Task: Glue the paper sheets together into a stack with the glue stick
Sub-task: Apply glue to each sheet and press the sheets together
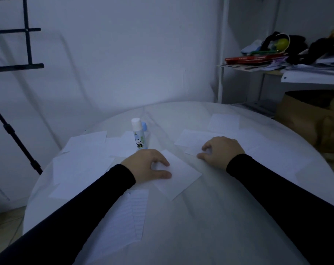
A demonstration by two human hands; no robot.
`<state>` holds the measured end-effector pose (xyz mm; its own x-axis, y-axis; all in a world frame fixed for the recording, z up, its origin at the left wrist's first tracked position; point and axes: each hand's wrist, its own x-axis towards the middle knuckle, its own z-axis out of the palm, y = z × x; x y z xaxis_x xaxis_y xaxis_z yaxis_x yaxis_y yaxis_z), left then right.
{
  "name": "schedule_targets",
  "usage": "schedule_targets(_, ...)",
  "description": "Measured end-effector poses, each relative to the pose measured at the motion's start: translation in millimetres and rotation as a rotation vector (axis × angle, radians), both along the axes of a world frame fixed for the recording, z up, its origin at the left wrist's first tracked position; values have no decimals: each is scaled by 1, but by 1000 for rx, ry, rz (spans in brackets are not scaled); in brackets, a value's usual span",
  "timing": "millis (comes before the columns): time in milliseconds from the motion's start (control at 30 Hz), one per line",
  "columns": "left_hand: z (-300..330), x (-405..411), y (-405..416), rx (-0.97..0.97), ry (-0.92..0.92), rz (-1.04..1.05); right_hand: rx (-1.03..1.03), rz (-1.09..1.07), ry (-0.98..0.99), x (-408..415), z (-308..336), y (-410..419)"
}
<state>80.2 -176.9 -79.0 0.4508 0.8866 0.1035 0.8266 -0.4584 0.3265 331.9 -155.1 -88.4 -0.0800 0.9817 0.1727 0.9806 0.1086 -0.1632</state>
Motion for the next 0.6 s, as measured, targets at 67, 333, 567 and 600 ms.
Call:
schedule_targets(67,1,2,-2,-3,28,43,-1,3,12,0,-1,1)
schedule_targets(333,3,4,-7,-7,34,138,-25,-55,219,-3,-3,5)
schedule_targets(567,2,5,-7,6,28,159,62,-38,197,-6,3,-2)
schedule_targets(600,2,5,-7,5,32,162,85,-27,186,-9,6,-4)
